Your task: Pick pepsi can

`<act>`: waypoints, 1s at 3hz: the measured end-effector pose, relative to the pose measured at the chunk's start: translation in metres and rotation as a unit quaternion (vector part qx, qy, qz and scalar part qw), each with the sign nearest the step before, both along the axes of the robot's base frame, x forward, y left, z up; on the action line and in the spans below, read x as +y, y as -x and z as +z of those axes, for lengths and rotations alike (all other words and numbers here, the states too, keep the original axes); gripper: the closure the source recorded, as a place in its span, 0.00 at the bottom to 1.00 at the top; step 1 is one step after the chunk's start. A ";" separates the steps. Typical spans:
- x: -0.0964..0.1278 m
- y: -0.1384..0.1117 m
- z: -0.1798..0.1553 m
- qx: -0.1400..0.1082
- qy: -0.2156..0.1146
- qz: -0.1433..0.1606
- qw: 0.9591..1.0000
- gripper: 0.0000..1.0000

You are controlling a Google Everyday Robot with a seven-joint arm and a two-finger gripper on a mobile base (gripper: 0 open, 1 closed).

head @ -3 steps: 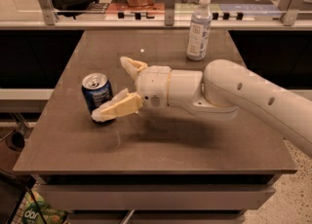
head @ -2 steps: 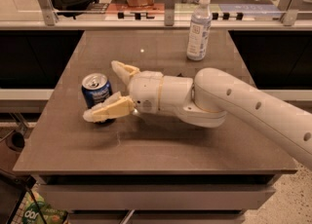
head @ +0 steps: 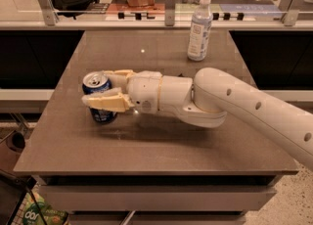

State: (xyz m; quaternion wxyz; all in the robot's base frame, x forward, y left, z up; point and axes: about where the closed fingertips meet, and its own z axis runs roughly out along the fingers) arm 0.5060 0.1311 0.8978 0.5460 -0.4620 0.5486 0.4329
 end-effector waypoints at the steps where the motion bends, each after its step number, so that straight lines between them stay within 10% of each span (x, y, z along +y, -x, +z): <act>1: 0.002 0.001 0.001 -0.001 0.000 0.002 1.000 0.68; 3: 0.003 0.002 0.004 -0.002 -0.001 0.004 1.000 1.00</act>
Offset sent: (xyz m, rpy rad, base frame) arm -0.0009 0.0016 0.0006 -0.0001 -0.0010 0.0030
